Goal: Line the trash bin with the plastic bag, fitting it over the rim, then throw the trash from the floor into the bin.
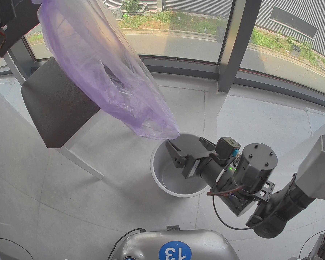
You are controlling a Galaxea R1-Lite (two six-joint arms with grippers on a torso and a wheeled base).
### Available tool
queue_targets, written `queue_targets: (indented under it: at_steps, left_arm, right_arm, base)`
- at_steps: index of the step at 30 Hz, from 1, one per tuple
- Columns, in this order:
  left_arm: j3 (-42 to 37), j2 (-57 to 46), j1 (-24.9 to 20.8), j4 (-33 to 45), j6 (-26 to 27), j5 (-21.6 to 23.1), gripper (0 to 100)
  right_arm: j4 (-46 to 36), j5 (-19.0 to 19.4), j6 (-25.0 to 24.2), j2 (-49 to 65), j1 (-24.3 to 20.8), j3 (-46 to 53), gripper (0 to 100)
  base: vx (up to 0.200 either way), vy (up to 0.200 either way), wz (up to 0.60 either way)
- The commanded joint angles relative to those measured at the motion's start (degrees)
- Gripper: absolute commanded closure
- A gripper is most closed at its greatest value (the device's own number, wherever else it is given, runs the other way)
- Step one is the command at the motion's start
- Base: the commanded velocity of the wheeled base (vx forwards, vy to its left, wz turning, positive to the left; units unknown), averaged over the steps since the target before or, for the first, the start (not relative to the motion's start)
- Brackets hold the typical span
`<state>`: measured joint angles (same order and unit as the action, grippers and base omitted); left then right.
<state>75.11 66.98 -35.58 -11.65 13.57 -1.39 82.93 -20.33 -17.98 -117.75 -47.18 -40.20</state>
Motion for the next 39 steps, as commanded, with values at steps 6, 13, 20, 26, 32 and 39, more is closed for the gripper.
queue_targets:
  at_steps: [6, 13, 20, 26, 32, 39]
  left_arm:
    - [0.0, -0.8, 0.0, 0.0, 0.0, 0.3, 100]
    - [-0.6, -0.9, 0.0, -0.1, 0.0, 0.3, 100]
    - [-2.6, -1.2, 0.1, -2.2, 0.1, 0.4, 100]
    - [-2.9, -1.2, 0.2, -2.4, 0.1, 0.5, 100]
    - [-2.9, -1.1, 0.2, -2.4, 0.1, 0.5, 100]
    - [-2.9, -1.1, 0.1, -2.6, 0.1, 0.5, 100]
  right_arm:
    - [0.6, -4.2, -0.2, -5.6, 0.0, -8.3, 0]
    - [0.6, -5.6, -0.8, -5.6, 0.0, -10.0, 0]
    - [0.6, -5.6, -0.8, -5.6, 0.0, -10.8, 0]
    - [0.7, -5.5, -0.8, -6.0, 0.0, -10.9, 0]
    - [0.7, -5.5, -0.8, -6.1, 0.0, -11.7, 0]
    - [0.6, -5.4, -0.8, -6.1, 0.0, -11.3, 100]
  base:
    - [0.000, 0.000, 0.00]
    - [0.000, 0.000, 0.00]
    - [0.000, 0.000, 0.00]
    - [0.000, 0.000, 0.00]
    - [0.000, 0.000, 0.00]
    - [0.000, 0.000, 0.00]
